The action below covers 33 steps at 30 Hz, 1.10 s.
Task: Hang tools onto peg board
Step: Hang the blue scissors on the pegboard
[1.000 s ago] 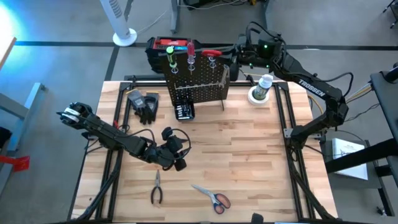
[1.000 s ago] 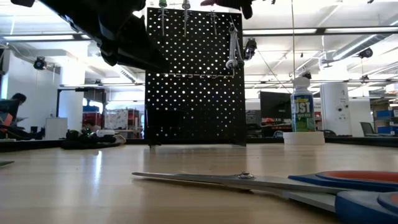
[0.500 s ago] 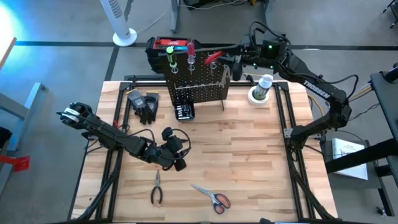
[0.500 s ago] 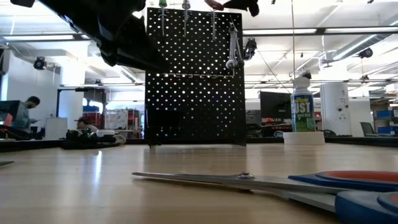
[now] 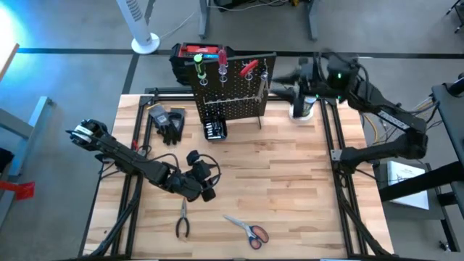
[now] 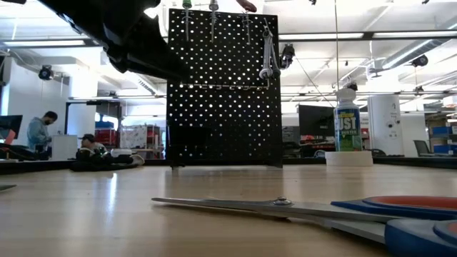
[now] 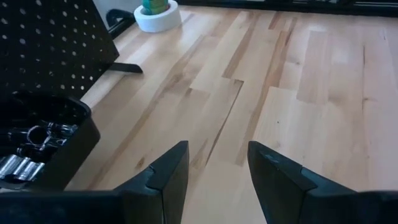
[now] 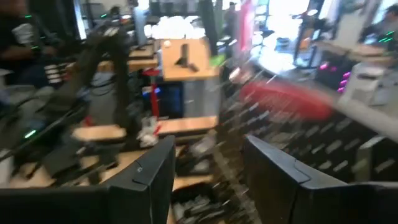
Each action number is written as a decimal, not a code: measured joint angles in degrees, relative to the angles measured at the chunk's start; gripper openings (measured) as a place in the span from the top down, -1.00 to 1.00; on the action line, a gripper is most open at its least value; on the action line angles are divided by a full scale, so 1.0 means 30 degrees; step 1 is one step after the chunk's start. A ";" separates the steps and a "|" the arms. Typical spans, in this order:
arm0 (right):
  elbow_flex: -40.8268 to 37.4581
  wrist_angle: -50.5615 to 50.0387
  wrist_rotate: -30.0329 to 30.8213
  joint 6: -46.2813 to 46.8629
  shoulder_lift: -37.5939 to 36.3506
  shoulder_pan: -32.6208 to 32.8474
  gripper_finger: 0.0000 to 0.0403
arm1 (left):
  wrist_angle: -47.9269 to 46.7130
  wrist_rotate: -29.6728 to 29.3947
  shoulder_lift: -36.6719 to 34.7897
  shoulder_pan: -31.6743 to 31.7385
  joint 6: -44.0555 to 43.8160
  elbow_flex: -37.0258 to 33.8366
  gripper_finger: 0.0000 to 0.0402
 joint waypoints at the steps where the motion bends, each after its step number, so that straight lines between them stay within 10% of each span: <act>1: -0.0801 0.0224 0.0047 0.0180 -0.0427 0.0366 0.17 | 0.0013 -0.0005 -0.0005 -0.0082 -0.0059 -0.0070 0.23; 15: -1.3591 0.9784 0.0122 0.3826 -0.3628 0.6322 0.20 | -0.1586 0.0850 0.0909 -0.1625 -0.4997 -0.0910 0.23; 33: -1.8850 1.1469 0.3801 0.8720 0.0381 1.0312 0.21 | -0.0158 0.2968 0.4388 -0.1340 -0.4108 -0.0668 0.23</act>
